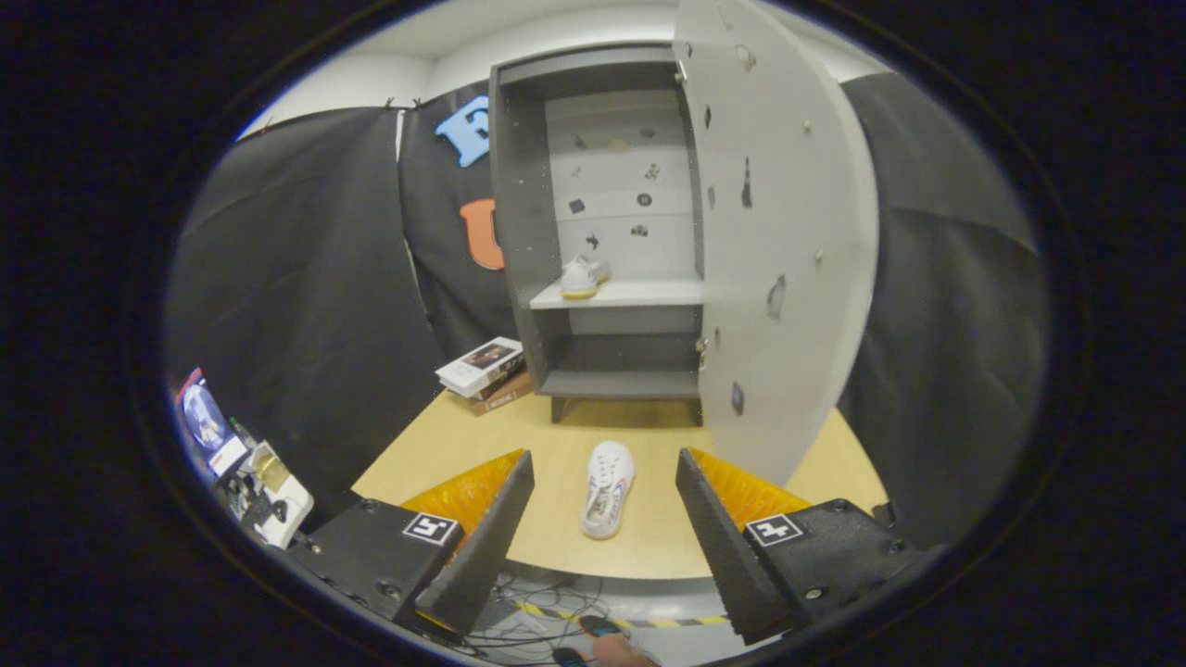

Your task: Open the shoe cabinet door, grab the shoes and put them into the shoe cabinet, then close the shoe cabinet door.

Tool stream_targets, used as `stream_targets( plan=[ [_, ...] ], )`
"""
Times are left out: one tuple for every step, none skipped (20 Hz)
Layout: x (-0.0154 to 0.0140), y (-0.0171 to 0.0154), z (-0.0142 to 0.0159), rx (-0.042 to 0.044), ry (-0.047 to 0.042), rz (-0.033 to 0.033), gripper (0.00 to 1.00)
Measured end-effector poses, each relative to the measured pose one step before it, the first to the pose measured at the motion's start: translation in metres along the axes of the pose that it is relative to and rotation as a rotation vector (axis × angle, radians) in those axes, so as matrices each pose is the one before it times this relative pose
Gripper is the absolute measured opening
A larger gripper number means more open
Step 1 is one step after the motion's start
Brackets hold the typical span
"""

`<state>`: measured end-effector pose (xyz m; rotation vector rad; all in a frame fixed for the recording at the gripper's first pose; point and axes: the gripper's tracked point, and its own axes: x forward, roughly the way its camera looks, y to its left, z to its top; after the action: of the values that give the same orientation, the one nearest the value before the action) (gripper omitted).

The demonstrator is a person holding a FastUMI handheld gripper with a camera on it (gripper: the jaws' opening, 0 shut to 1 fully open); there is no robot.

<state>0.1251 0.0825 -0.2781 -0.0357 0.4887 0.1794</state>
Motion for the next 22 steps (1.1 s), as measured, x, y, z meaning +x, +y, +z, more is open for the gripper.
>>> stream_targets(
  plan=[
    [0.02035,0.00455,-0.01668,0.00202,0.04586,-0.00196,0.98],
    [0.02286,0.00456,-0.01768,-0.01522,0.05112,0.00133,0.98],
    [0.01993,0.00352,-0.01478,-0.01437,0.04747,-0.00791,0.97],
    [0.0208,0.00201,-0.01187,-0.0087,0.04025,-0.00674,0.97],
    [0.01957,0.00297,-0.00874,-0.00169,0.03047,0.00118,0.97],
    [0.01931,0.00212,-0.00782,-0.00199,0.02712,-0.00244,0.97],
    [0.01944,0.001,-0.00785,-0.00002,0.01985,-0.0036,0.97],
    [0.01886,0.00245,-0.00178,-0.00773,0.01033,0.00406,0.97],
    [0.01935,0.00182,-0.00574,-0.02755,0.01845,-0.00471,0.97],
    [0.01456,-0.00186,-0.00203,-0.0129,0.01082,-0.01234,0.96],
    [0.01627,0.00221,0.00093,-0.00723,0.00546,0.00407,0.95],
    [0.01488,-0.00219,-0.00061,0.00325,0.00765,-0.00877,0.93],
    [0.01377,-0.00254,-0.00109,0.0157,0.01163,-0.00459,0.92],
    [0.01136,-0.00108,-0.00277,0.02208,0.01655,-0.00422,0.91],
    [0.01144,-0.00023,-0.00255,0.0277,0.0145,-0.00285,0.88],
    [0.00905,-0.00168,-0.00152,0.02445,0.01173,-0.0062,0.86],
    [0.00941,0.00182,-0.00057,0.02494,0.00615,0.00743,0.79],
    [0.00733,0.00079,-0.00072,0.01971,0.00749,-0.00243,0.72],
    [0.00679,-0.00017,-0.00064,0.01803,0.00499,-0.00372,0.65],
    [0.00622,-0.00055,0.00068,0.00524,0.00565,-0.01255,0.59],
    [0.00523,-0.00335,0.00171,0.00789,0.00128,-0.01874,0.52],
    [0.00782,-0.00178,0.00418,0.01685,-0.00339,-0.02091,0.45]
  ],
)
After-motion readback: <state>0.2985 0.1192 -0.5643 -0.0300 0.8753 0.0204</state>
